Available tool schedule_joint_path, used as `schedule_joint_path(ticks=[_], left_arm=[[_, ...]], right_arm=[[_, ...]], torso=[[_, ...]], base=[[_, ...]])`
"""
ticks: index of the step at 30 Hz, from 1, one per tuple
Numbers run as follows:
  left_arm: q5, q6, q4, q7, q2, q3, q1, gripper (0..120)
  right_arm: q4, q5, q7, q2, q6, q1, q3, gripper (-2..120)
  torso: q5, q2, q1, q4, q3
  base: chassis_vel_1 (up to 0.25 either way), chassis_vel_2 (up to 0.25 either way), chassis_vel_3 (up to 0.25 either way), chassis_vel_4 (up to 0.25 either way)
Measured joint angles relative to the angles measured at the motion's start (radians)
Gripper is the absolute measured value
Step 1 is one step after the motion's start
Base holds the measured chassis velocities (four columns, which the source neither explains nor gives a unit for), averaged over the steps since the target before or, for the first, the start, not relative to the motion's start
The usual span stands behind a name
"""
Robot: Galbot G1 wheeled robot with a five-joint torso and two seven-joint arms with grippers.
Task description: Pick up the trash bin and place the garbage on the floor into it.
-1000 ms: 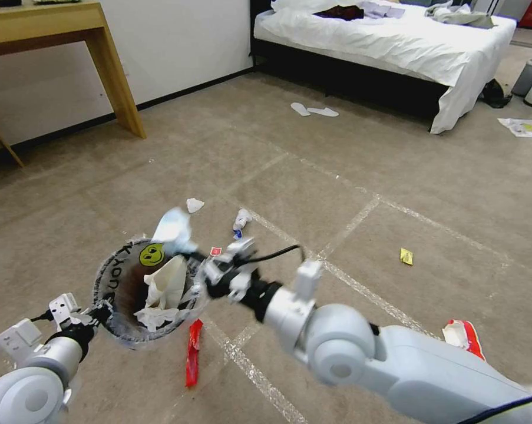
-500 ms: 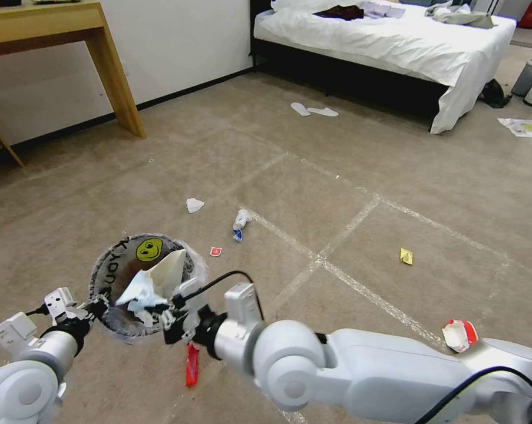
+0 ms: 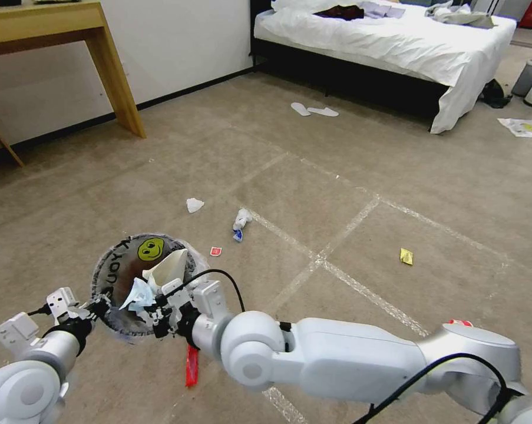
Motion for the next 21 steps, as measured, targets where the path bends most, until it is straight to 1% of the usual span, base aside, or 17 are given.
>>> schedule_joint_path(ticks=[10,16,21], left_arm=[[0.003,-0.001,-0.019,0.003,-0.003,-0.001,0.013,0],[0.014,-0.003,-0.022,0.011,-0.009,0.000,0.020,0],[0.024,-0.005,-0.022,0.014,-0.016,0.004,0.022,0]], right_arm=[[-0.075,-0.015,-0.002,0.039,-0.018,0.029,-0.003,0],[-0.166,-0.047,-0.006,0.077,-0.020,0.034,-0.001,0],[-0.185,-0.057,-0.007,0.082,-0.018,0.037,-0.001,0]], torso=[[0.0000,0.000,0.000,0.0000,0.000],[0.0000,0.000,0.000,0.0000,0.000],[0.0000,0.000,0.000,0.0000,0.000]], base=[[0.000,0.000,0.000,0.000],[0.000,0.000,0.000,0.000],[0.000,0.000,0.000,0.000]])
